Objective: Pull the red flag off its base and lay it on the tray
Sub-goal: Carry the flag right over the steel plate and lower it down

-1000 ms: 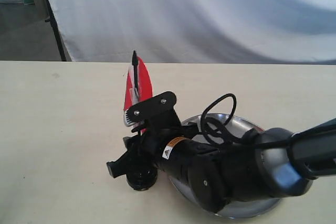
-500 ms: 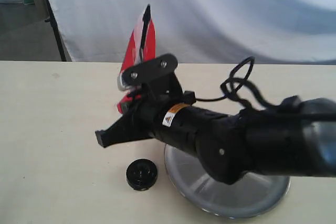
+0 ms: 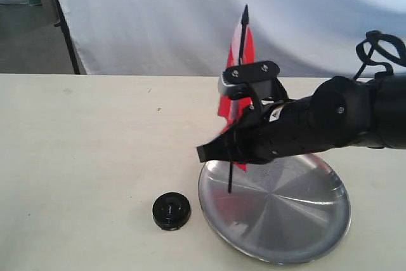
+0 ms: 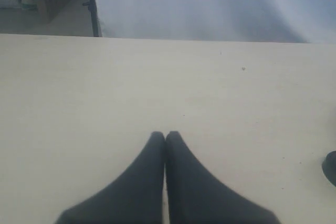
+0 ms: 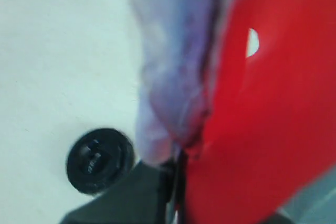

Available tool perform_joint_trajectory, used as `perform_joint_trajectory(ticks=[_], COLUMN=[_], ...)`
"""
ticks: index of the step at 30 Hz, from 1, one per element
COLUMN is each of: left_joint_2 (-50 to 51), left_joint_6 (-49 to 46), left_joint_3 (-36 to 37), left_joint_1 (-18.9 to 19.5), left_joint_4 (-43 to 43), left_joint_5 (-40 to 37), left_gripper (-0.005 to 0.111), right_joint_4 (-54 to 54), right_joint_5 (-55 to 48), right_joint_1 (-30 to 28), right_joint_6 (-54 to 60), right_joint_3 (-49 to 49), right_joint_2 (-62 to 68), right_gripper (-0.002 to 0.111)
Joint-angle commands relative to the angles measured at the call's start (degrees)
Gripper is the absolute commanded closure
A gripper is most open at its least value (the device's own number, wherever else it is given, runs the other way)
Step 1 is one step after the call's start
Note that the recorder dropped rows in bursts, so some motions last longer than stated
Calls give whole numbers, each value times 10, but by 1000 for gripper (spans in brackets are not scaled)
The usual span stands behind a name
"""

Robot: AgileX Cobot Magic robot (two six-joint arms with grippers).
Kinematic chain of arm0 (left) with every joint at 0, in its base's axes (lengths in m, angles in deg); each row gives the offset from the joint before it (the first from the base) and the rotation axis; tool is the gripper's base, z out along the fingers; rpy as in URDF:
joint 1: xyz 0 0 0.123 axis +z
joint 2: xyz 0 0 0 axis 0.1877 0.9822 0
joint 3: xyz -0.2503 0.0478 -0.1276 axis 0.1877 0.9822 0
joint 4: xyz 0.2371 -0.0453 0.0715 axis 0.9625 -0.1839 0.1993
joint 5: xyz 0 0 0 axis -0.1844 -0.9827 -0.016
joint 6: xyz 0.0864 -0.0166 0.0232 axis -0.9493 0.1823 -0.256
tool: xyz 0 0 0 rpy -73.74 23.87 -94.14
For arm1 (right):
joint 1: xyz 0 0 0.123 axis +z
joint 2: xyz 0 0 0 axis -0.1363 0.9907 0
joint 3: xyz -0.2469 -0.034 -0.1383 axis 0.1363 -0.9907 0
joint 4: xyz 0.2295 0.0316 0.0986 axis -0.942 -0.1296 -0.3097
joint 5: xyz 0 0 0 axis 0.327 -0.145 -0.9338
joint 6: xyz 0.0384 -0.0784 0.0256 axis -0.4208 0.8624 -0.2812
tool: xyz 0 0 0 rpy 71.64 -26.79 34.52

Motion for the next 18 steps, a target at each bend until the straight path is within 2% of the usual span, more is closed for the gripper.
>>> perform_joint_trajectory(ticks=[1,18], left_joint_2=[-2,-2], left_joint_6=[1,1], left_joint_3=[2,2], left_joint_1=[1,1], left_joint_4=[1,1], left_joint_5=[2,2], left_gripper=[107,107], right_joint_4=[-2,36], right_joint_5=[-60,-53], right_joint_1=[-43,-46], right_joint_6=[-2,11], right_joint_3=[-2,-2], right_joint_2=[47,144], right_gripper=[109,108])
